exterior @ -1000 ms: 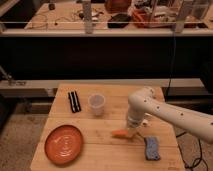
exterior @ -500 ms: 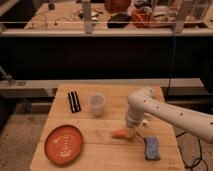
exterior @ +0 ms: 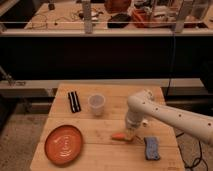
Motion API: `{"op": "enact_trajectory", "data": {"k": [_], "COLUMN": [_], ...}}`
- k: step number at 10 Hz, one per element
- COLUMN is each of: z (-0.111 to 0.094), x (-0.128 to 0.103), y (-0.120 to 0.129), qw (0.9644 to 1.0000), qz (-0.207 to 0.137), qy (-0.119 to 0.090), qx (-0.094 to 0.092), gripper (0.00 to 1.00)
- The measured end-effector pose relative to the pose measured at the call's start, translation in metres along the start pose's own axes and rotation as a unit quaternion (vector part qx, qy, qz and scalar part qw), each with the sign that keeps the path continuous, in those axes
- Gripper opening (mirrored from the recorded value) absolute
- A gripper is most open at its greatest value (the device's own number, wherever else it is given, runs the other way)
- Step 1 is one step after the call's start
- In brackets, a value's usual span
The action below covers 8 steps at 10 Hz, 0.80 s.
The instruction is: Drag the pepper across the table
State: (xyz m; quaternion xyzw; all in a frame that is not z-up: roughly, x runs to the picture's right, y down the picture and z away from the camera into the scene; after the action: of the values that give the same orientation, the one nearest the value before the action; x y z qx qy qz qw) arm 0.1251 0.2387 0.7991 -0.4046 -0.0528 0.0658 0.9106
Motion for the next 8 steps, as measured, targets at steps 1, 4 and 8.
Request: {"op": "enact_trajectory", "data": {"k": [1, 4, 8], "z": [0.003, 0.008, 0.011], "x": [0.0, 0.0, 0.003], "y": [0.001, 0.007, 0.016], "qw": [1.0, 0.9999, 0.9998], "qz": [-0.003, -0.01, -0.02], "qy": [-0.002, 0.0, 0.001], "qx": [-0.001, -0.003, -0.006], "gripper": [0.0, 0.0, 0.0]}}
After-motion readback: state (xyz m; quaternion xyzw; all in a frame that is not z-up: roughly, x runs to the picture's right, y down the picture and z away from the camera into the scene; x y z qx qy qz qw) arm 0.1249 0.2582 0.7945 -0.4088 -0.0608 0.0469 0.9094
